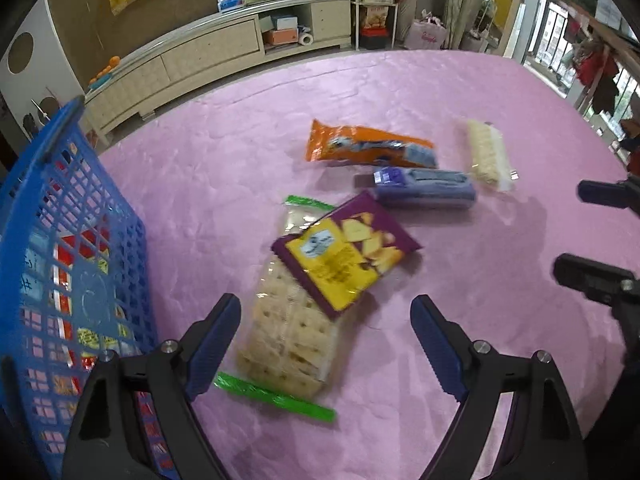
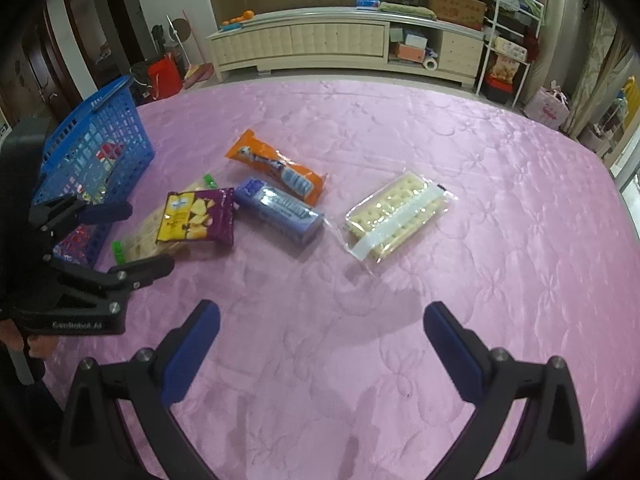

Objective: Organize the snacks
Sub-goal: 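Grasp the cracker pack with the left tool while the right tool grasps the blue Doublemint box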

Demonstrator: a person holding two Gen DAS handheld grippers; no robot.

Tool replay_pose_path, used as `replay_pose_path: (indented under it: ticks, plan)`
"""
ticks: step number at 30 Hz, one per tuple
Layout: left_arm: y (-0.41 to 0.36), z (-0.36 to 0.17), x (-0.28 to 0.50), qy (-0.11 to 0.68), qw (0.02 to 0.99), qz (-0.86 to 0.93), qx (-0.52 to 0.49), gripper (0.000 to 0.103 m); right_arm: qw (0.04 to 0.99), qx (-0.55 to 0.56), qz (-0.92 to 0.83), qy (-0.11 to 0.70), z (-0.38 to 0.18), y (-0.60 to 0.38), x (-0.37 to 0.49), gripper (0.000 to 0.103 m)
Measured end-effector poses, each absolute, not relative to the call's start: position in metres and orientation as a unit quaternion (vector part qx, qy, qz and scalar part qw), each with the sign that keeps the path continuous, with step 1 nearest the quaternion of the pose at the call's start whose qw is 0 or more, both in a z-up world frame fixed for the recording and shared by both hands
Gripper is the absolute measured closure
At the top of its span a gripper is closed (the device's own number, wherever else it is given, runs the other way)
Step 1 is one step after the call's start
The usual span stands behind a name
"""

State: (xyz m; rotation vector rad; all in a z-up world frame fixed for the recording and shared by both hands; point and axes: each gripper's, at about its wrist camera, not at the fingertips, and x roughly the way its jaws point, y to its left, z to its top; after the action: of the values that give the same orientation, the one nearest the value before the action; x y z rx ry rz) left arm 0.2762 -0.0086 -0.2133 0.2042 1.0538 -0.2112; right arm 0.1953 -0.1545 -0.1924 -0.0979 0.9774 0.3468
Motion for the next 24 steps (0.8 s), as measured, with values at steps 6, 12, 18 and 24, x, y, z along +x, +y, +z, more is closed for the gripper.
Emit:
replay_pose_path:
  ticks: [6,12,18,24]
  plan:
    - [-0.003,-0.232,0.284,0.520,0.844,-0.083,0.100,0.017,0.871,-0.036,0.163,0.462,-0.194,-0.159,0.197,0.000]
    - [0.006,-0.235,0.279,0.526,0.842,-0.100,0.065,0.018,0.869,-0.022,0.159,0.468,-0.199,-0.167,0.199,0.000]
    - [-0.004,-0.228,0.262,0.522,0.843,-0.106,0.067,0.052,0.866,-0.017,0.161,0.473,-0.203,-0.168,0.195,0.000]
    - [-0.022,-0.226,0.251,0.523,0.842,-0.114,0.068,0.052,0.864,-0.012,0.166,0.475,-0.205,-0.166,0.194,0.000]
